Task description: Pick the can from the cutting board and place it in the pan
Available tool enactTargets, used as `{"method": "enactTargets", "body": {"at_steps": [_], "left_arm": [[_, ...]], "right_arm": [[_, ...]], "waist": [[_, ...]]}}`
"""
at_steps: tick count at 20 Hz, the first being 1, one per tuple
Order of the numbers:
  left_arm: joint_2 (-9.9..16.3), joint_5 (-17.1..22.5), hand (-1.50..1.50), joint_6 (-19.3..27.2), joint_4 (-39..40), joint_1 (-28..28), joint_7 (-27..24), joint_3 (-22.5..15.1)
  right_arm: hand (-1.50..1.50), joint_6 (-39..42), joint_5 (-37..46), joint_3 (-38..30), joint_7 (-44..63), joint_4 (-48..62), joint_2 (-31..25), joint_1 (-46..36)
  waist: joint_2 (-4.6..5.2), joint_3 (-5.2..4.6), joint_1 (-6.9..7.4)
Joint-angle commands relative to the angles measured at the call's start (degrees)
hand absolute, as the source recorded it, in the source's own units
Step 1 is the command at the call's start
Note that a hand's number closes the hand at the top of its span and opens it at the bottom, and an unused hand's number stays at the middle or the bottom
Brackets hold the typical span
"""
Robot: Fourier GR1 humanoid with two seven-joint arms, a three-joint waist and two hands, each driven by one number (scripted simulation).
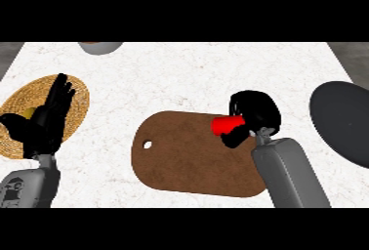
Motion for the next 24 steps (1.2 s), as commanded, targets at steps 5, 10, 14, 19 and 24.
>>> {"method": "enactTargets", "body": {"at_steps": [5, 10, 14, 19, 24], "left_arm": [[-2.22, -0.93, 0.00, 0.19, -1.31, -0.43, 1.05, -2.96], [0.23, 0.44, 0.00, -2.17, -1.28, 0.61, -0.94, -0.80], [-1.09, 0.16, 0.00, -1.59, 1.74, -2.92, -0.15, -1.44], [-2.62, -2.22, 0.00, 1.18, -1.15, -1.09, 0.56, -2.85], [-0.65, -0.39, 0.00, -1.20, -2.52, -0.34, 0.85, -1.24]], "right_arm": [[1.50, -19.86, 9.42, -1.90, 28.25, -7.52, 0.63, -4.56], [1.50, -20.63, 14.83, -5.19, 32.58, -12.21, 0.38, -6.77], [1.50, -22.63, 10.67, -12.45, 31.68, -14.46, -2.08, -11.78], [1.50, -29.00, 2.47, -22.05, 25.86, -18.54, -7.37, -6.76], [1.50, -29.75, -3.81, -30.16, 15.36, -12.01, -17.43, 1.87]], "waist": [[0.38, 0.05, 3.90], [0.56, 0.03, 3.74], [0.76, 0.04, 3.46], [0.67, 0.09, 3.34], [0.70, 0.10, 3.56]]}}
